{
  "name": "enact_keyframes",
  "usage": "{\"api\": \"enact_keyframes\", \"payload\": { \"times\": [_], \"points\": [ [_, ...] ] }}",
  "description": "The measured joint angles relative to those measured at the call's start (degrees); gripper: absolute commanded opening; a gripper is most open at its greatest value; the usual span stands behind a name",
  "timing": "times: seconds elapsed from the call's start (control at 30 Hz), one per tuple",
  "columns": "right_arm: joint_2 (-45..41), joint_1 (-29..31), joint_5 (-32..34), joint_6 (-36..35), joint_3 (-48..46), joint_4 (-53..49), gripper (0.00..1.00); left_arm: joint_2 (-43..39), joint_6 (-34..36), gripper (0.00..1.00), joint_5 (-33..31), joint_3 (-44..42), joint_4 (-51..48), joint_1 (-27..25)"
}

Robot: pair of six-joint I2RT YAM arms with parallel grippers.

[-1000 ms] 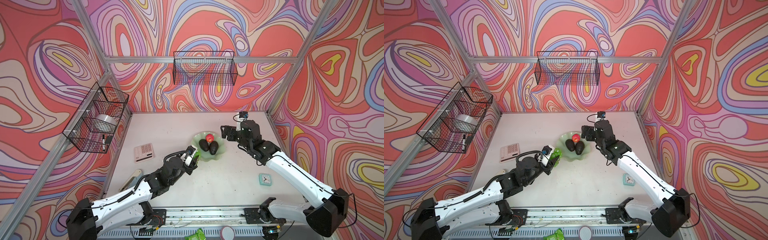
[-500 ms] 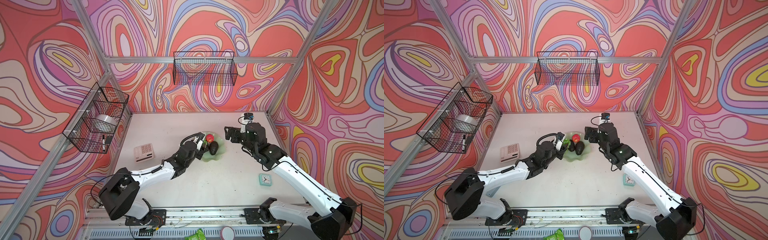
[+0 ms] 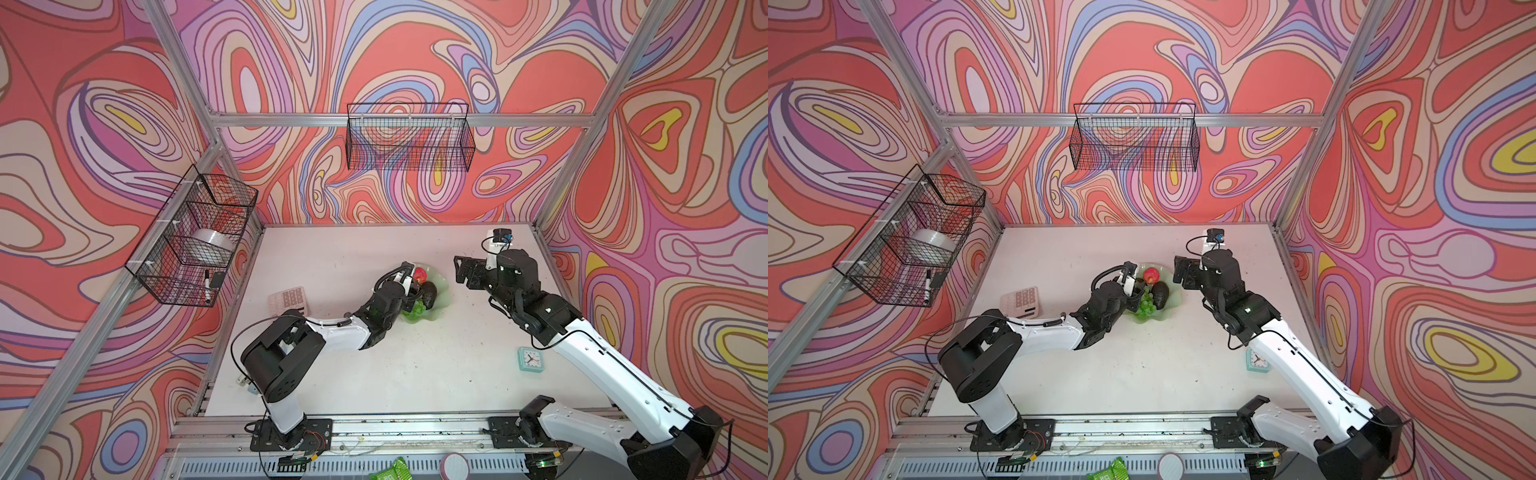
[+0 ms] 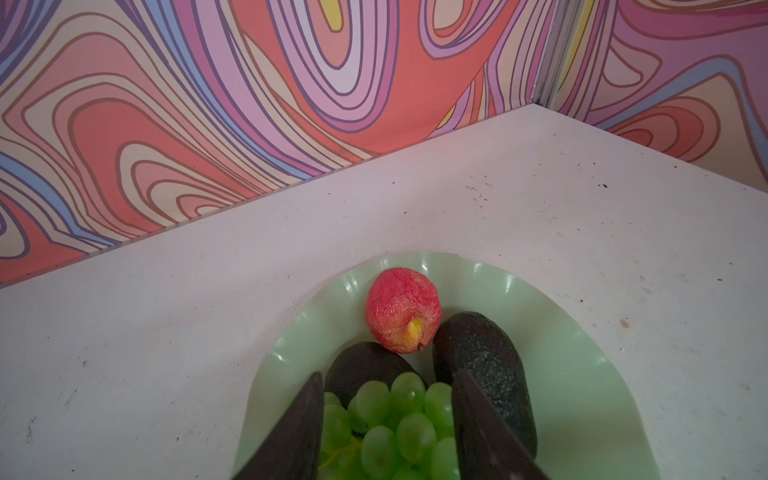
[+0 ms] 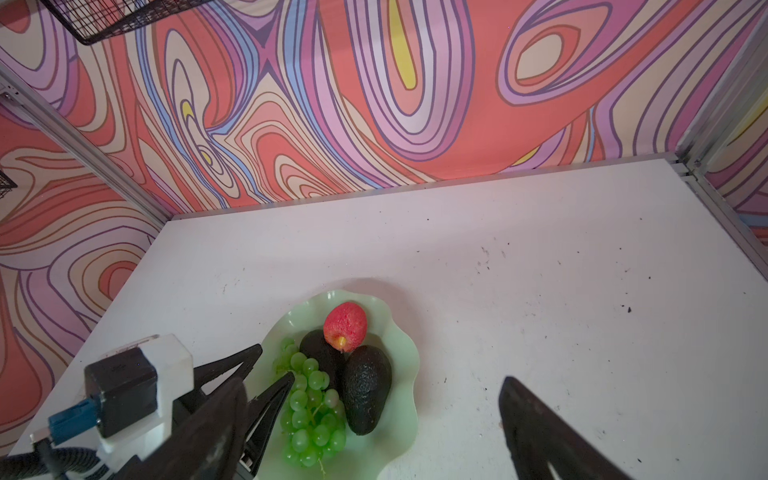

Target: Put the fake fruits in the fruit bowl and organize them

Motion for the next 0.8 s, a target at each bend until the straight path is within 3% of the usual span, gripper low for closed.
{"api": "enact_keyframes", "payload": {
  "times": [0.17, 0.33, 0.53, 0.63, 0.8],
  "points": [
    [0.0, -0.11, 0.0, -0.39, -0.07, 0.0, 0.98, -0.63, -0.96, 0.73, 0.0, -0.26, 1.73, 0.0],
    [0.2, -0.2, -0.07, -1.27, -0.07, 0.07, 0.98, -6.54, -0.68, 0.87, -0.13, -1.66, 1.14, 0.0],
    [2.25, -0.66, -1.25, -3.58, -0.5, 2.1, 0.98, -21.81, 3.78, 0.99, -4.72, -5.22, -1.95, 0.33],
    [3.87, -2.51, -1.86, -4.74, -2.75, 4.7, 0.98, -30.23, 5.86, 1.0, -8.11, -8.98, -4.55, 2.08],
    [8.02, -10.4, -3.56, -5.55, -9.2, 10.75, 0.98, -44.35, 5.57, 1.0, -13.38, -21.03, -9.38, 11.19]
  ]
}}
